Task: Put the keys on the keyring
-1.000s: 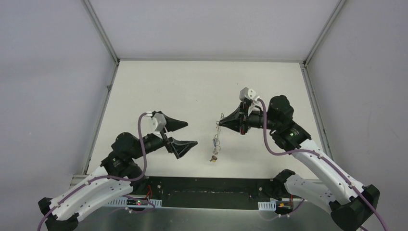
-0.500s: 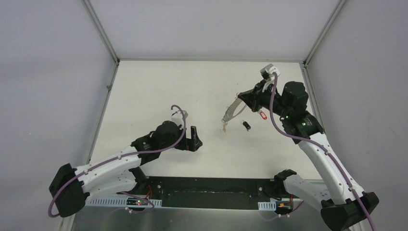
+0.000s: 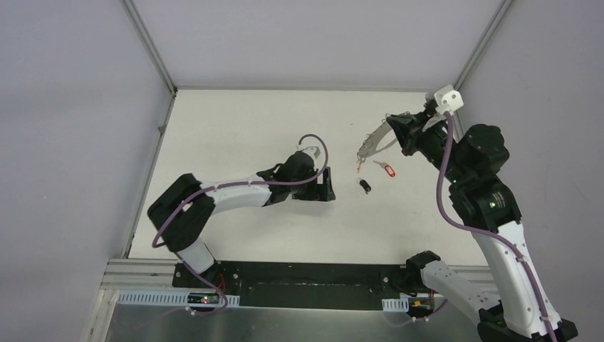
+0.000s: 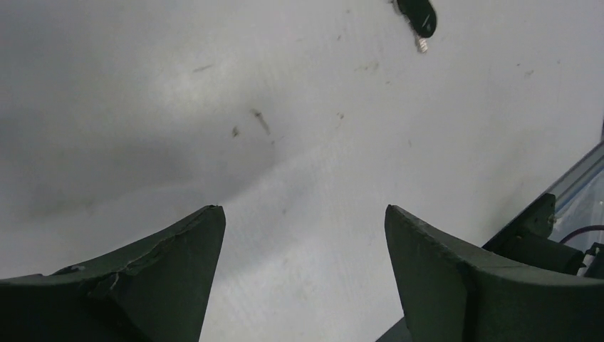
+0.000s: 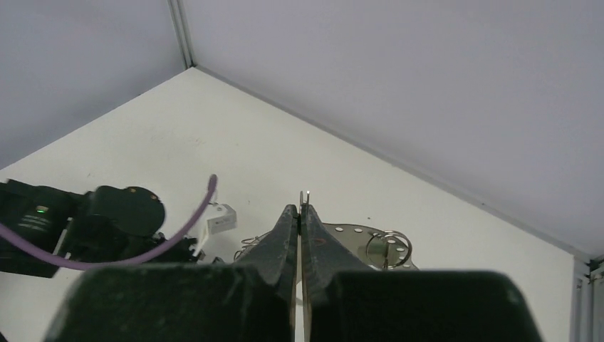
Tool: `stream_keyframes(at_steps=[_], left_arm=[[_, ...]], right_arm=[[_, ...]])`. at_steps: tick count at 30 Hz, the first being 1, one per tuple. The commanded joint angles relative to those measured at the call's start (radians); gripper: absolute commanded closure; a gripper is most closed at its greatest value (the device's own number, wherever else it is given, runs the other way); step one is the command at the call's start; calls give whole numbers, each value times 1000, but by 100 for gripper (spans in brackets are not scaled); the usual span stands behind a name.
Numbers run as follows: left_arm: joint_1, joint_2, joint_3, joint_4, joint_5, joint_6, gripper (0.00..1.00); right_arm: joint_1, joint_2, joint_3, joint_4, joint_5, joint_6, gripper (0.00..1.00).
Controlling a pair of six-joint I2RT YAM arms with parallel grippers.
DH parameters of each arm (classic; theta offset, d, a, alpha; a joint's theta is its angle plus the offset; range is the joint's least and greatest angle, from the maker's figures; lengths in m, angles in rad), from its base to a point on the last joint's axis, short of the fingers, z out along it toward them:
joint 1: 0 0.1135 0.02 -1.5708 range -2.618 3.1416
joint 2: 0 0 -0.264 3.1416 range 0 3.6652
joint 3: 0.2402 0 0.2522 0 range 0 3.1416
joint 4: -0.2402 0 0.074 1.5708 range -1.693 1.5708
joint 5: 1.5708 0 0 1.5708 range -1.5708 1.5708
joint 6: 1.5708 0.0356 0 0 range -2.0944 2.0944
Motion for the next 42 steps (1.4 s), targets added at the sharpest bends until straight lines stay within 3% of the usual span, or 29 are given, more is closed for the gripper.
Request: stream_keyframes(at_steps=[1,5,15,21,27,32,42], left_arm=[[24,169,155,143,181,-44,23],[63,331,259,255,354,-95,38],[117,592,483,260,479,-77,45],[125,711,650,110,525,11,48],[125,773,724,32,534,39,54],[124,798,740,27,565,45,68],[123,817,744,15,582,63,80]], right_arm=[[-5,-57,58,8,26,-53,100],[-5,-72,87,-21,0,-74,100],[-6,-82,143,-75,-80,-75,100],[-6,-86,144,-76,-82,-81,100],[-6,-84,137,-70,-95,-79,100],[-6,-82,134,-65,-101,-78,100],[-6,-82,115,-53,-108,-69,100]])
